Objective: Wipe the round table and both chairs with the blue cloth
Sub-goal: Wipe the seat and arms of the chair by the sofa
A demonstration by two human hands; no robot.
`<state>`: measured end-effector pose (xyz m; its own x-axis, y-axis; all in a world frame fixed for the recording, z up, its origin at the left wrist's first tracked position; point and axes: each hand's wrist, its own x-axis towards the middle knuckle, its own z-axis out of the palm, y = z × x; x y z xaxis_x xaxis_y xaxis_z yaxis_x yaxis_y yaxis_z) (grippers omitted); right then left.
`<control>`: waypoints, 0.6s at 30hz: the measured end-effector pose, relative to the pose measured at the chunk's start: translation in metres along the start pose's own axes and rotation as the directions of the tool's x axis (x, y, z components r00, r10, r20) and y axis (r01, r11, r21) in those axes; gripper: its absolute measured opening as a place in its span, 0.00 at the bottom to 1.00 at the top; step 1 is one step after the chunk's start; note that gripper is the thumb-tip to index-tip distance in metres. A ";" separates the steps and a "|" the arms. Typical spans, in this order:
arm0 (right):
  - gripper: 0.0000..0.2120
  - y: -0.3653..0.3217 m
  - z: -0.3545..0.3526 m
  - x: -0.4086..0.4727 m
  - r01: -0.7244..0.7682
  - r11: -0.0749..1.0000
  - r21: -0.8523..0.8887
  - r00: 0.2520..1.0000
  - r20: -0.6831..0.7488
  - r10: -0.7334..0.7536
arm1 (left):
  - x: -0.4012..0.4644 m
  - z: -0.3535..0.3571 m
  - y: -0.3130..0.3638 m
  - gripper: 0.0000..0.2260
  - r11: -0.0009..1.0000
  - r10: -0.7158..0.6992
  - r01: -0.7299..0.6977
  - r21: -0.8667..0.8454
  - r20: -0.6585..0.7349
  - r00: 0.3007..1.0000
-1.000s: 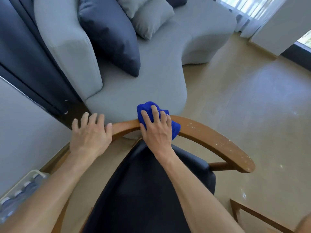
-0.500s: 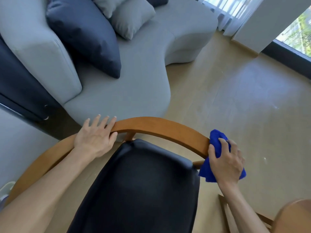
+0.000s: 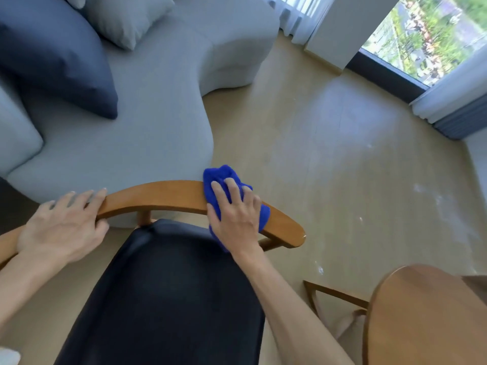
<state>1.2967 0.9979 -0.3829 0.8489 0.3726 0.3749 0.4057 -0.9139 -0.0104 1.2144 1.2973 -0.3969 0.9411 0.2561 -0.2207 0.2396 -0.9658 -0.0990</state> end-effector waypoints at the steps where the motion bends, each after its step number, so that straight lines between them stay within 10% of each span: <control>1: 0.18 0.027 -0.006 -0.014 -0.083 0.996 -0.039 0.996 -0.025 0.082 | 0.002 0.002 0.000 0.27 1.000 0.000 0.001 -0.004 0.023 1.000; 9: 0.17 0.109 -0.034 -0.078 -0.634 0.742 0.219 0.763 0.022 0.646 | 0.012 -0.008 0.032 0.34 0.999 -0.019 0.021 -0.040 0.034 0.999; 18: 0.17 0.035 -0.014 -0.007 -0.462 0.887 -0.025 0.886 0.033 0.463 | 0.020 -0.019 0.090 0.37 0.991 0.068 -0.071 -0.109 -0.033 0.997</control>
<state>1.3006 0.9610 -0.3725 0.9509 -0.0873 0.2969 -0.0409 -0.9864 -0.1592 1.2596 1.2147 -0.3916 0.9626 0.1884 -0.1947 0.1967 -0.9802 0.0237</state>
